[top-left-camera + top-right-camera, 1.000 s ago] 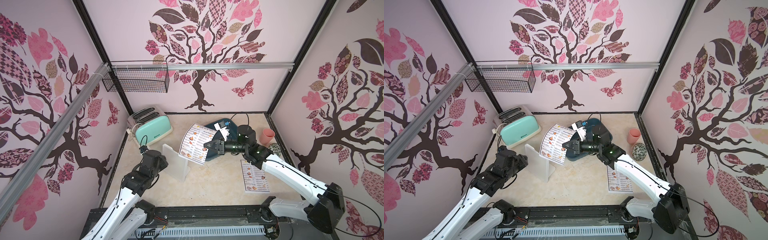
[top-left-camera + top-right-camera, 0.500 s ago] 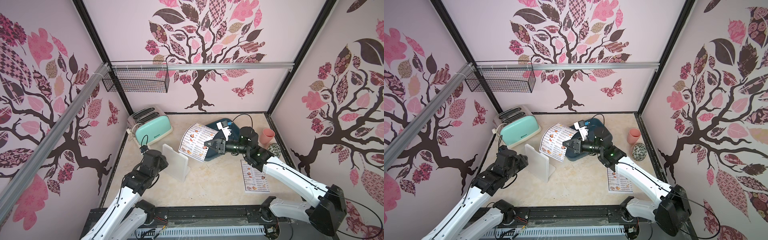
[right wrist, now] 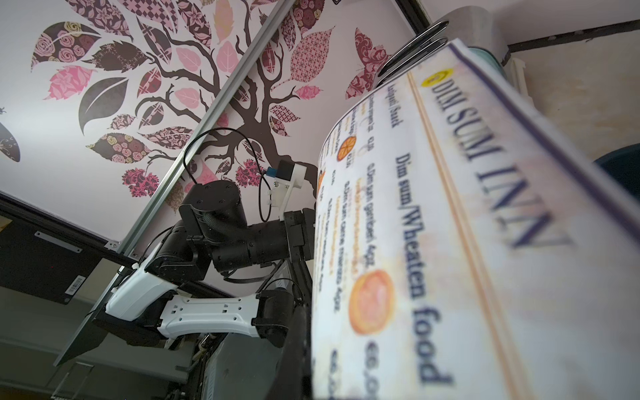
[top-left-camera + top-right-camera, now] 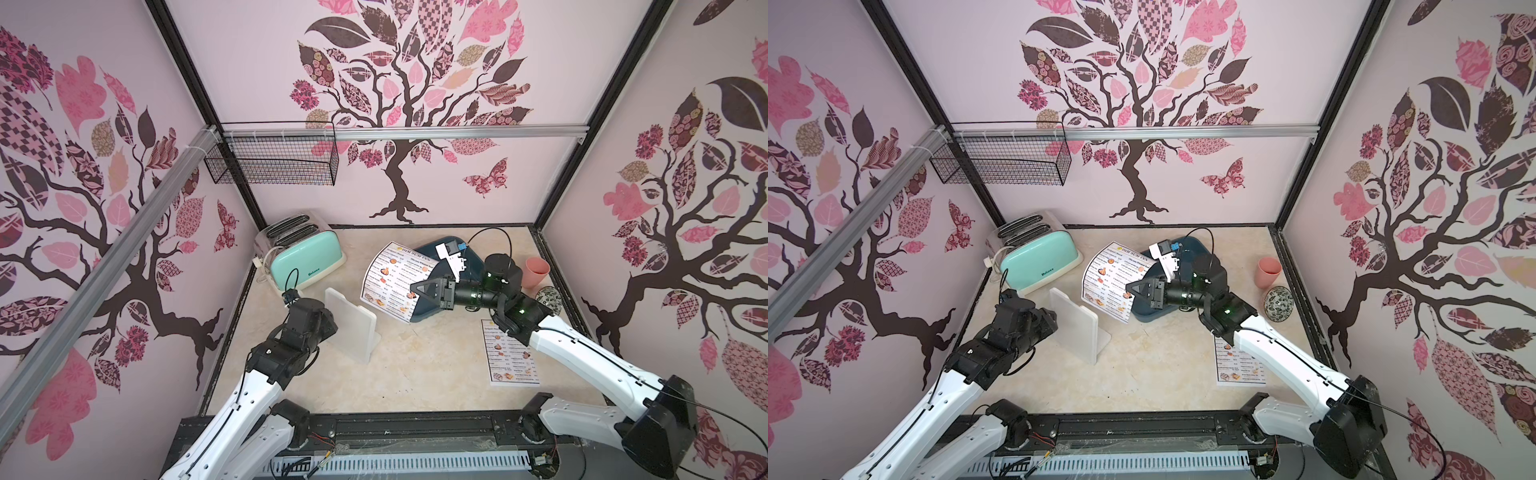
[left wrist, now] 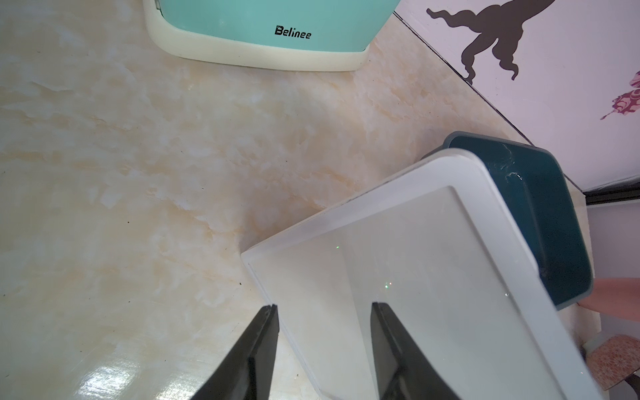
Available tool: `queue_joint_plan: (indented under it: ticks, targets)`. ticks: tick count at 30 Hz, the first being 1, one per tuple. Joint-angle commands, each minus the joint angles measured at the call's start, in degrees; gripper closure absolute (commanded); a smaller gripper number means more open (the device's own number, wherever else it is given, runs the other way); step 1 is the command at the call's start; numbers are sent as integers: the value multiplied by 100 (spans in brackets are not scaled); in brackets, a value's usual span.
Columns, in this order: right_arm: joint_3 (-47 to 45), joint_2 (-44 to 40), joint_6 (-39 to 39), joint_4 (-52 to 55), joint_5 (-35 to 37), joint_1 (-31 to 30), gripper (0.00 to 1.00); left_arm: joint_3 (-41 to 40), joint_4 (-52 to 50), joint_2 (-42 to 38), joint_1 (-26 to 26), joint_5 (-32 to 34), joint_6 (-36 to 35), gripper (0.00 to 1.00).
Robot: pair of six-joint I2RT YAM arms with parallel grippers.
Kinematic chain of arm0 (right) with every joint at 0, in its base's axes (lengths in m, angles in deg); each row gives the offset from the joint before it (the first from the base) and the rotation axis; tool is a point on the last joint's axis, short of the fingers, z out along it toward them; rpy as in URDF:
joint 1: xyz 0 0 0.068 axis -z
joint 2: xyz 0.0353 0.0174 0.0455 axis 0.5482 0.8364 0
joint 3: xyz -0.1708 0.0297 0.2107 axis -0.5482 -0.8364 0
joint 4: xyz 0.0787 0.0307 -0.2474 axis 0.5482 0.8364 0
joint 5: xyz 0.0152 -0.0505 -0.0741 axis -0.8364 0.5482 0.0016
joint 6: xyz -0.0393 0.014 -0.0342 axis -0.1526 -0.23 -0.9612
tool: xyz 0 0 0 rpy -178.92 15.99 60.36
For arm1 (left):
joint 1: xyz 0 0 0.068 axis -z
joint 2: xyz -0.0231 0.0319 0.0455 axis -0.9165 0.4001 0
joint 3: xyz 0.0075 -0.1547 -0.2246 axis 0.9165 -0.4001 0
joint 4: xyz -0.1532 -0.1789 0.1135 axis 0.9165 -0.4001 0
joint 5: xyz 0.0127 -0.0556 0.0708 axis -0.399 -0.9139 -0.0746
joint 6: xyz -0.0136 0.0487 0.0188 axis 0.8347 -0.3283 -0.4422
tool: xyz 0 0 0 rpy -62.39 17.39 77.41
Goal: Replace the menus in the menu holders
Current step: Insert the menu into the menu holder.
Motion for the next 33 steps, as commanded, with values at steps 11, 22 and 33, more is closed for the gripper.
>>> queue_joint_plan:
  ticks: [11,22,33]
  targets:
    - [-55,34,45,121,-345,-37,100,40,105,15,-17,-26,-100,51]
    - [-74,69,-128,358,-251,-31,100,41,120,30,-19,-26,-97,51]
    - [-91,-101,-271,603,241,-31,100,71,140,62,-21,-26,-104,51]
